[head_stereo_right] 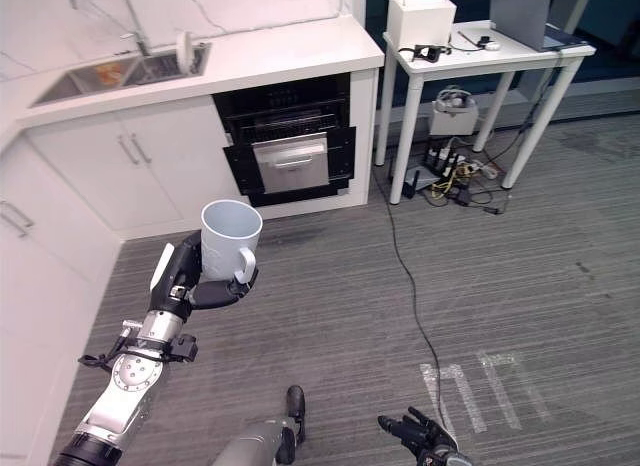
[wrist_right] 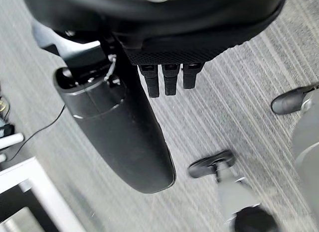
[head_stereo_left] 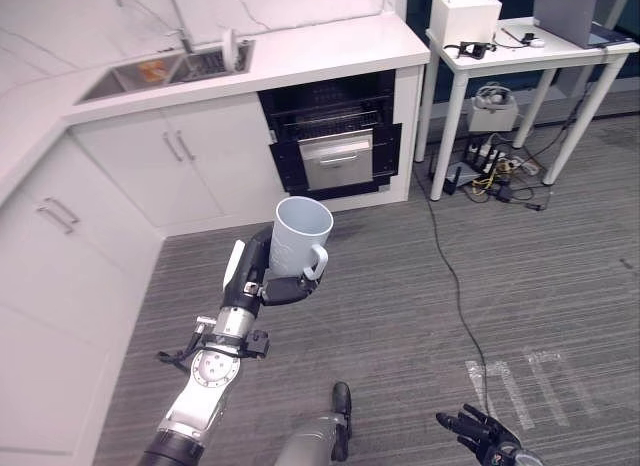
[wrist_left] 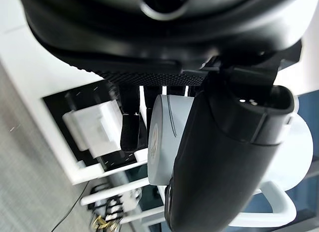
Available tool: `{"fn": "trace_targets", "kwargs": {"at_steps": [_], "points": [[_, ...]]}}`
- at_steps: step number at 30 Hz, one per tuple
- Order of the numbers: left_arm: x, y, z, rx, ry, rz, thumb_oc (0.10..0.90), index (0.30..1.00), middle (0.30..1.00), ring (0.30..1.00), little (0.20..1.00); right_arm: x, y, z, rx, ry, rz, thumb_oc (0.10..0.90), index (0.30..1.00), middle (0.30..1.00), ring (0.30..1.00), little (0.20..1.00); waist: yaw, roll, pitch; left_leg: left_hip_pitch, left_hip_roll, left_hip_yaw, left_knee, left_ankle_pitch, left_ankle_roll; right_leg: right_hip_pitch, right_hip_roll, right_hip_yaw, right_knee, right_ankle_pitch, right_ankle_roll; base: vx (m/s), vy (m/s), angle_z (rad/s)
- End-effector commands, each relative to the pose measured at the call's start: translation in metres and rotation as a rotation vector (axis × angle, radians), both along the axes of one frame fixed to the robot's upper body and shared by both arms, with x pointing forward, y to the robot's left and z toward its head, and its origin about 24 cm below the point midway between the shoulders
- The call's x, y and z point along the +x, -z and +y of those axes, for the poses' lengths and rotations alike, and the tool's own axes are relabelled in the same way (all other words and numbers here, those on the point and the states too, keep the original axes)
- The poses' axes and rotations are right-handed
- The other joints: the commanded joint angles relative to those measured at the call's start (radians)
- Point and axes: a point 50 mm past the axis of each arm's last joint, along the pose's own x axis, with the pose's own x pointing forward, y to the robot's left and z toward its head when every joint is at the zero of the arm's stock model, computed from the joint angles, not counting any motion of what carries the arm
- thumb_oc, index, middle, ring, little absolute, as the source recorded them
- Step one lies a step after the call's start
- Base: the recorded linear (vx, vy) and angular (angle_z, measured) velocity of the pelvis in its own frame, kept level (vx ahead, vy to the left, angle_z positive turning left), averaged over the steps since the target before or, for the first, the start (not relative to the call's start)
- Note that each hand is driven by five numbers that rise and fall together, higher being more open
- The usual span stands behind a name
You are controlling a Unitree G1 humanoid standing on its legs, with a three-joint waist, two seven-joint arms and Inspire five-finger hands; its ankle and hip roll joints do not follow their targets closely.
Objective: Place the dishes in the dishwasher.
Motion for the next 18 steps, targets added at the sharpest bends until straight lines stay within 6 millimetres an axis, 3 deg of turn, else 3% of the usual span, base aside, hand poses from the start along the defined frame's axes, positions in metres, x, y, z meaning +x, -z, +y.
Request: {"fn": "trace_targets", "kwargs": {"at_steps": [1,6,8,11,13,15,16,18], "points": [[0.016,-0.077,0.012,-0.083,-0.019,-0.389,0.4,0.3,0.3,0.3,0.3,0.024,-0.011,-0.005,-0.028,-0.03,-0.097,0.8,0.9,0.9,0.9,0.9,0.01,0.013,0.018,-0.014,0.13,0.021,0.095,0.012,-0.189,-0.196,-0.077,-0.03,0.093,0.002,0.029,0.28,0.189,-0.34],[0.015,-0.075,0.012,-0.078,-0.013,-0.382,0.4,0.3,0.3,0.3,0.3,0.021,-0.009,-0.005,-0.039,-0.012,-0.066,0.8,0.9,0.9,0.9,0.9,0.015,0.006,0.014,0.035,0.099,0.028,0.095,-0.029,-0.165,-0.162,-0.086,-0.039,0.093,-0.012,0.026,0.35,0.259,-0.08],[0.018,-0.077,0.01,-0.062,0.004,-0.389,0.4,0.3,0.3,0.3,0.3,0.016,-0.006,0.002,-0.028,0.011,-0.049,0.8,0.9,0.9,0.9,0.9,0.02,-0.008,0.002,0.079,0.053,0.031,0.095,-0.07,-0.122,-0.133,-0.096,-0.058,0.093,0.0,0.036,0.47,0.38,0.21],[0.02,-0.08,0.009,-0.051,0.01,-0.395,0.4,0.3,0.3,0.3,0.3,0.015,-0.004,0.008,-0.022,0.022,-0.048,0.8,0.9,0.9,0.9,0.9,0.01,-0.014,-0.002,0.116,0.029,0.025,0.095,-0.104,-0.086,-0.12,-0.103,-0.068,0.111,0.121,0.076,0.22,0.213,0.09],[0.022,-0.084,0.006,-0.033,0.014,-0.402,0.4,0.3,0.3,0.3,0.3,0.014,-0.003,0.012,-0.012,0.04,-0.059,0.8,0.9,0.9,0.9,0.9,0.007,-0.021,-0.005,0.138,0.006,0.02,0.095,-0.136,-0.052,-0.18,-0.115,-0.069,0.255,0.223,0.125,0.19,0.253,0.25],[0.023,-0.084,0.003,-0.015,0.001,-0.402,0.4,0.3,0.3,0.3,0.3,0.014,-0.001,0.018,-0.003,0.029,-0.063,0.8,0.9,0.9,0.9,0.9,0.006,-0.025,-0.005,0.161,-0.018,0.017,0.095,-0.167,-0.024,-0.262,-0.09,-0.062,0.473,0.335,0.179,0.2,0.249,0.11],[0.023,-0.083,0.003,-0.012,-0.009,-0.399,0.4,0.3,0.3,0.3,0.3,0.013,0.0,0.021,-0.002,0.019,-0.06,0.8,0.9,0.9,0.9,0.9,0.005,-0.025,-0.005,0.171,-0.02,0.018,0.095,-0.174,-0.019,-0.296,-0.084,-0.068,0.538,0.36,0.192,0.2,0.228,0.19],[0.023,-0.081,0.003,-0.015,-0.032,-0.4,0.4,0.3,0.3,0.3,0.3,0.012,0.0,0.023,-0.01,0.003,-0.055,0.8,0.9,0.9,0.9,0.9,-0.003,-0.017,-0.005,0.2,-0.019,0.024,0.095,-0.189,-0.015,-0.379,-0.097,-0.103,0.586,0.35,0.185,0.2,0.196,0.11]]}}
